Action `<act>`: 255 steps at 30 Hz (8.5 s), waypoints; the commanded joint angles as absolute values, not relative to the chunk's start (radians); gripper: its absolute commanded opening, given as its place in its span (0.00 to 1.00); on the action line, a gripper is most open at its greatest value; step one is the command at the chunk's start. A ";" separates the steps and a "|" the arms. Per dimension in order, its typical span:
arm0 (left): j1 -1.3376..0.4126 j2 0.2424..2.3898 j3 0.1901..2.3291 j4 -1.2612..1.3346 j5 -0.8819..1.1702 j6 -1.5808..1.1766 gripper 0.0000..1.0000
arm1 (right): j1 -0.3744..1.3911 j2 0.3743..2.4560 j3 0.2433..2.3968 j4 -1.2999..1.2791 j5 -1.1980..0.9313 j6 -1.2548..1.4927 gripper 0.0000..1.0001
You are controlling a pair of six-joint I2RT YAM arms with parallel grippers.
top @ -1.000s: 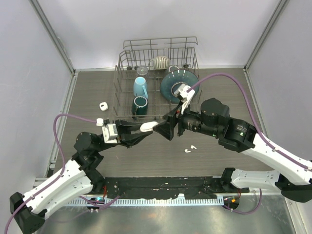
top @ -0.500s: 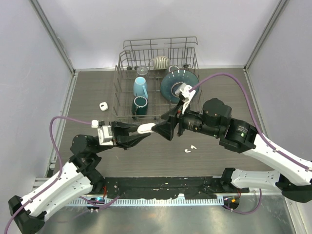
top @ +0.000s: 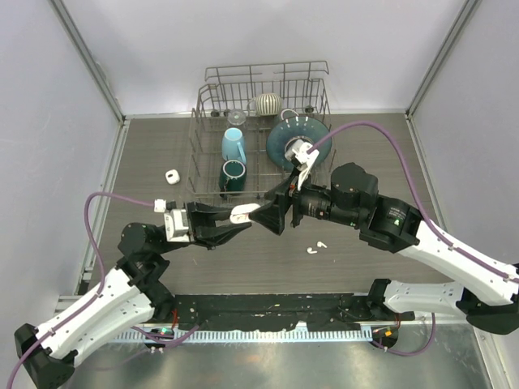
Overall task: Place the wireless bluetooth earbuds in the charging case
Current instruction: Open the charging case, then adjust the earbud with the charging case.
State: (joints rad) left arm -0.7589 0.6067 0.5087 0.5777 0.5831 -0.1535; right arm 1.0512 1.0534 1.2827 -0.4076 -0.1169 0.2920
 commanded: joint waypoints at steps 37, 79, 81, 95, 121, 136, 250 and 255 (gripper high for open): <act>-0.761 0.638 0.583 0.546 0.778 -0.133 0.00 | 1.051 0.905 1.348 -0.491 -0.287 0.172 0.39; -0.762 0.663 0.594 0.626 0.772 -0.219 0.00 | 1.086 1.042 1.356 -0.526 -0.163 0.006 0.39; -0.761 0.663 0.598 0.626 0.785 -0.219 0.00 | 1.086 1.034 1.350 -0.519 -0.146 0.006 0.40; -0.762 0.676 0.604 0.637 0.801 -0.230 0.00 | 1.086 0.904 1.220 -0.350 -0.161 -0.104 0.41; -0.761 0.675 0.626 0.601 0.719 -0.241 0.00 | 1.086 0.848 1.203 -0.348 -0.429 -0.173 0.36; -0.761 0.681 0.634 0.598 0.753 -0.256 0.00 | 1.088 0.876 1.173 -0.261 -0.397 -0.195 0.33; -0.761 0.673 0.626 0.670 0.859 -0.282 0.00 | 1.152 0.977 1.324 -0.393 -0.130 -0.245 0.01; -0.761 0.667 0.615 0.696 0.836 -0.276 0.00 | 1.152 1.003 1.330 -0.451 -0.166 -0.265 0.01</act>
